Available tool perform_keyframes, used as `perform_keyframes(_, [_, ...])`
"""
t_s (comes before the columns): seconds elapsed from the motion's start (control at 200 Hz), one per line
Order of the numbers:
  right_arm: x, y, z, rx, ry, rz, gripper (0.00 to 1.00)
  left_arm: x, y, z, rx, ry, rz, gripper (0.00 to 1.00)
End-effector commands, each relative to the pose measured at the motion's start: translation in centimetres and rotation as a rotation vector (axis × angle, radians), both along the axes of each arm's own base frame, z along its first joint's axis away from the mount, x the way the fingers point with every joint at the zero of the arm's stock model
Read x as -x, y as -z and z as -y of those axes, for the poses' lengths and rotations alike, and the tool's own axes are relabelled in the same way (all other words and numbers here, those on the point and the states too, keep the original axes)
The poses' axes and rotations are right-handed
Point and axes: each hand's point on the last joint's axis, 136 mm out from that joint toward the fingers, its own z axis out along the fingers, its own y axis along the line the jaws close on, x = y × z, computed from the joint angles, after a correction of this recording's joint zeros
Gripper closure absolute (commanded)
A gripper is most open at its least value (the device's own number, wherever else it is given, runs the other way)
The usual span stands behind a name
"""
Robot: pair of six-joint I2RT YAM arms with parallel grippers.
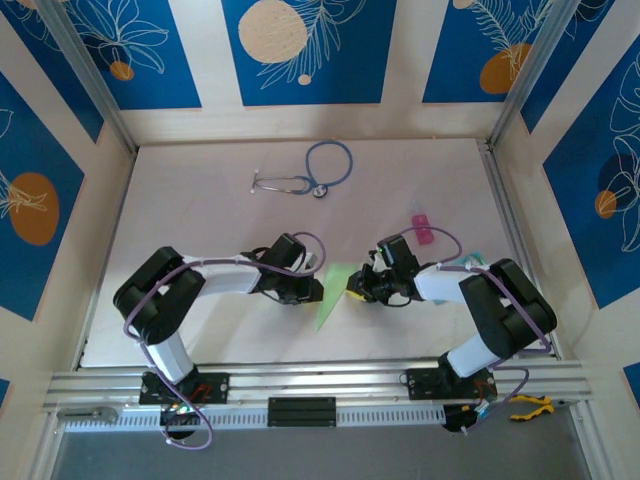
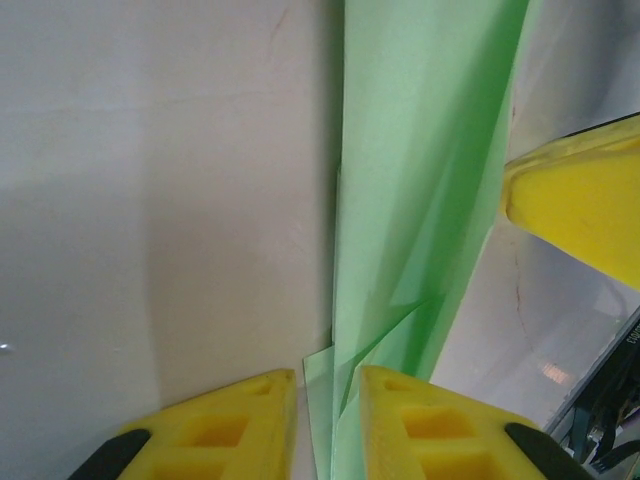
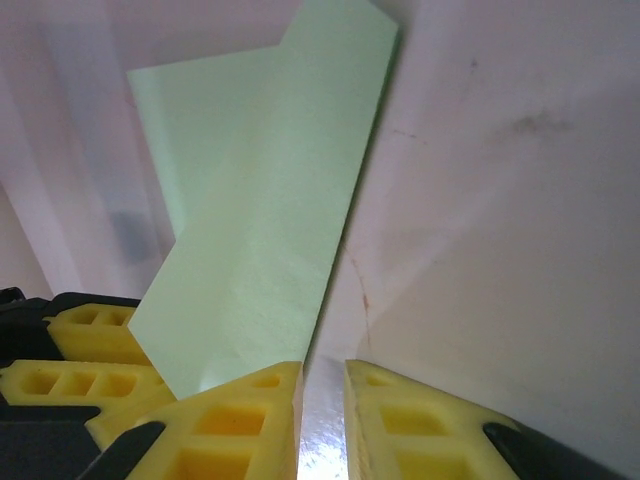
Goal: Fold a paper plane with a square sheet of paper (pick it up from the middle)
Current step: Move a paper plane to the center of the table.
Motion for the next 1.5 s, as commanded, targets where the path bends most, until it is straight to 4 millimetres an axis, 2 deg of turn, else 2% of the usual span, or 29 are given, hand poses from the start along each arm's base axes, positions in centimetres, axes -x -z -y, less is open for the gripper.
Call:
perform_keyframes(0.0, [0.1, -0.3, -0.7, -0.028, -0.013, -0.014, 0.82, 0.5, 0.0, 1.3, 0.037, 0.057, -0.014, 0.77])
perform_keyframes(0.165, [0.1, -0.2, -0.7, -0.026, -0.016, -0.017, 0.83, 0.4, -0.3, 1.4, 0.039, 0.055, -0.003, 0.81])
perform_keyframes(1.191, [0.6, 0.7, -1.0, -0.036, -0.029, -0.043, 0.84, 0.5, -0.6, 2.6, 0.112, 0.054, 0.002, 0.78])
perform_keyframes(1.346, [0.7, 0.5, -0.9, -0.031, -0.028, -0.041, 0.83, 0.4, -0.5, 2.6, 0.115, 0.046, 0.0, 0.84])
perform_keyframes(1.496, [0.3, -0.2, -0.4, -0.019, -0.009, -0.027, 0.8, 0.1, -1.3, 2.7, 0.13, 0.034, 0.025, 0.92])
